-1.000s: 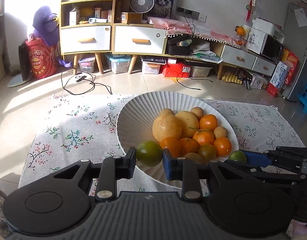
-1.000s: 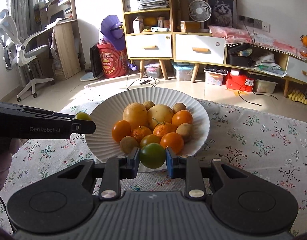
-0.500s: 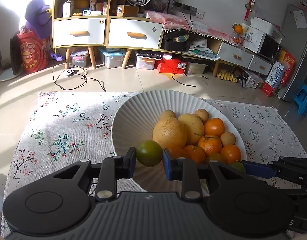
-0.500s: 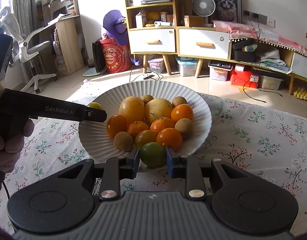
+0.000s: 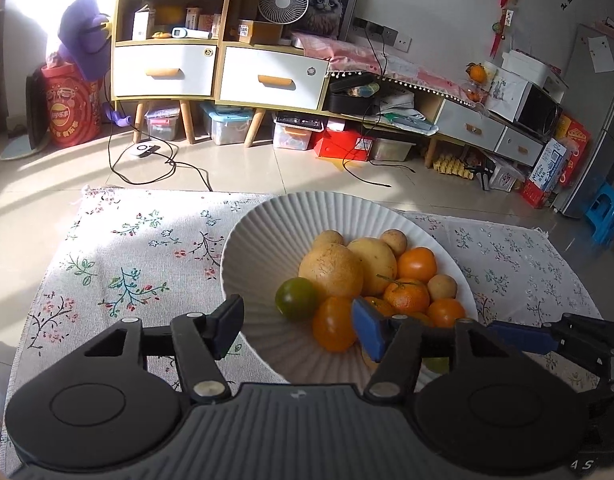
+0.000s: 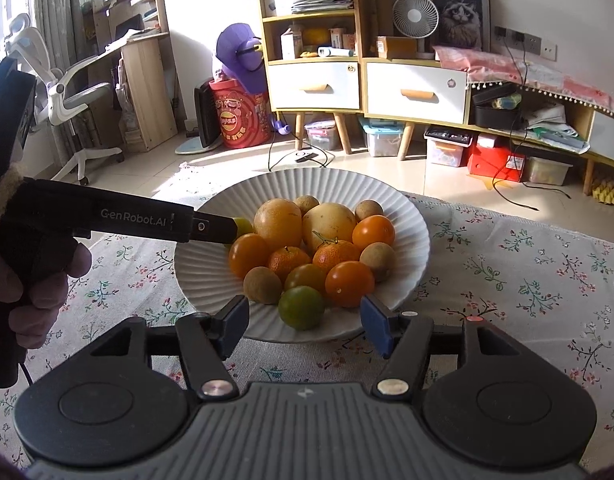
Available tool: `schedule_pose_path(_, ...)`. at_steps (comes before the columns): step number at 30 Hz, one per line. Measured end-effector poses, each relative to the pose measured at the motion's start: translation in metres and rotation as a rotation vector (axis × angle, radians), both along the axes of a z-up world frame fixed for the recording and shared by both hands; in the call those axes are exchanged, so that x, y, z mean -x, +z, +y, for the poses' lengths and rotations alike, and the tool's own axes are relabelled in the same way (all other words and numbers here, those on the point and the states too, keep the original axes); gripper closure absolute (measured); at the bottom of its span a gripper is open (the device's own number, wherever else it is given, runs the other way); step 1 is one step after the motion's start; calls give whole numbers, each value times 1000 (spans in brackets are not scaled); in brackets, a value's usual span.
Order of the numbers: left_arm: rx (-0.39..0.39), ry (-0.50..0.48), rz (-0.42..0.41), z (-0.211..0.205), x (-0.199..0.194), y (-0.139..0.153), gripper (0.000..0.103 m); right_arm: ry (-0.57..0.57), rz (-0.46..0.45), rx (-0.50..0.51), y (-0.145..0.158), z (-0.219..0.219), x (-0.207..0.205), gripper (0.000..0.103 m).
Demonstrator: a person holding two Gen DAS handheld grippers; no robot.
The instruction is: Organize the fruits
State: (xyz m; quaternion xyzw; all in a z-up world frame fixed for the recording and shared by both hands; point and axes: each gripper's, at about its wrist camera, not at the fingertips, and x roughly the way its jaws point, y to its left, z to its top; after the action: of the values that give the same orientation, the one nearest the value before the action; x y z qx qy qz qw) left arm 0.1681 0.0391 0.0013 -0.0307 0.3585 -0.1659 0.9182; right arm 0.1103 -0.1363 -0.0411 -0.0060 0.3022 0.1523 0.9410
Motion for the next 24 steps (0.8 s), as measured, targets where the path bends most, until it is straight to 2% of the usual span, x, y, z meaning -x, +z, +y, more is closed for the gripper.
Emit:
schedule_pose_path(2,-12,8,-3,2,5,3,44,-8,-3,-5,2,-2,2,36)
schedule_pose_path(4,-30,16,-7,4,12,6,33,-21,1,-10,5,-4,3,29)
schedule_pose_path(10,-64,59,0,12,34,11,15,-67,8,1,12,-6,11,14)
schedule_pose_path(17,-117,146,25,10,57,20,10,-113,21,38,22,-11,31,4)
schedule_pose_path(24,-152,170,57,5,81,24,10,-186,77,38,28,-13,43,1)
